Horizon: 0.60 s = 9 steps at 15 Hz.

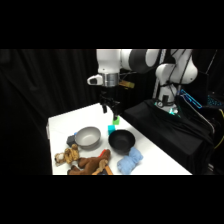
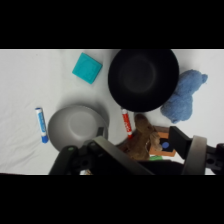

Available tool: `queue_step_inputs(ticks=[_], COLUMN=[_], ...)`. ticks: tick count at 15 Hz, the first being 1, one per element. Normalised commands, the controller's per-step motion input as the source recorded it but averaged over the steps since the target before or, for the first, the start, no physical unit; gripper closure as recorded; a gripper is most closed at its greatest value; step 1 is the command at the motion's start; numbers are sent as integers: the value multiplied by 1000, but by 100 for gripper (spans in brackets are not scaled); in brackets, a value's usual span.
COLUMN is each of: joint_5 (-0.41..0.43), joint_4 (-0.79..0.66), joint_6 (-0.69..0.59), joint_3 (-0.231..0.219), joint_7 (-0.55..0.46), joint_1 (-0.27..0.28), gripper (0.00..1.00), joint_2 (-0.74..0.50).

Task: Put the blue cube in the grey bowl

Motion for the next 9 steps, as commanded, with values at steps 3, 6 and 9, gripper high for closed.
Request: queue_step_inputs(ticks=[3, 6, 9], joint_5=[-13, -48, -76], joint_4=[13, 9, 2], joint_6=[4, 60, 107], joint_3=[9, -32, -69], joint_7=[26, 78, 119], joint_1=[-19, -61, -101], gripper=[0, 0, 0], joint_2=[7, 5, -1])
